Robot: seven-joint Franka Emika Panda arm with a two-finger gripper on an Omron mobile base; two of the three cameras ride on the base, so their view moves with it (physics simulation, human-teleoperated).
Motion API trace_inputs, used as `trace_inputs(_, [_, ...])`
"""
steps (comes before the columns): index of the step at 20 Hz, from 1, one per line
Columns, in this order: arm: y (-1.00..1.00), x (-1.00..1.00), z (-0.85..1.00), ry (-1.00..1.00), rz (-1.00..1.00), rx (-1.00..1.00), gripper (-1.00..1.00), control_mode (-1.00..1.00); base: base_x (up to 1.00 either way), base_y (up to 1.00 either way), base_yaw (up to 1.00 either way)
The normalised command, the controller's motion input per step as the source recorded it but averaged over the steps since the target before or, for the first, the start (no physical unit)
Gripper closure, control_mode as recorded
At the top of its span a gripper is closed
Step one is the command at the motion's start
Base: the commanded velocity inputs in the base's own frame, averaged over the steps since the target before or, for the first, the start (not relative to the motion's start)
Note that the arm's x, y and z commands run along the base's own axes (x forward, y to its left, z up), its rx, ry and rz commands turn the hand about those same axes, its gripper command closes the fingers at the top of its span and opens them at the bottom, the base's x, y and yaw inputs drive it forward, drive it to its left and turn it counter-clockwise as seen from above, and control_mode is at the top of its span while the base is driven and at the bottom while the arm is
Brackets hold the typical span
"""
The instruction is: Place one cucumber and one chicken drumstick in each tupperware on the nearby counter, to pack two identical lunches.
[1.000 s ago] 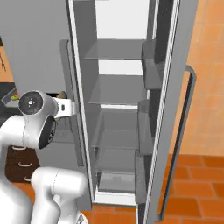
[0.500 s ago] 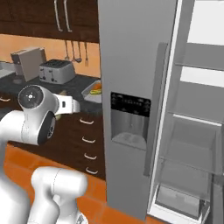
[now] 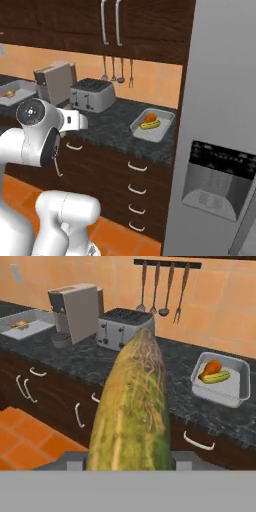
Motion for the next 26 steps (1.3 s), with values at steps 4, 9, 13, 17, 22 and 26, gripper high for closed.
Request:
trace_inputs(4, [0.0, 0.0, 0.0, 0.0, 0.0, 0.0, 1.0, 1.0, 0.89, 1.0, -0.02])
trace_inputs(9, [0.0, 0.0, 0.0, 0.0, 0.0, 0.0, 1.0, 1.0, 0.1, 1.0, 0.24])
trace_inputs(13, [0.0, 0.0, 0.0, 0.0, 0.0, 0.0, 1.0, 1.0, 0.09, 1.0, 0.36])
trace_inputs(17, [0.0, 0.0, 0.0, 0.0, 0.0, 0.0, 1.0, 1.0, 0.98, 1.0, 0.05])
trace_inputs(22, [0.0, 0.0, 0.0, 0.0, 0.0, 0.0, 1.0, 1.0, 1.0, 1.0, -0.17])
trace_inputs(26, [0.0, 0.0, 0.0, 0.0, 0.0, 0.0, 1.0, 1.0, 0.98, 0.91, -0.59])
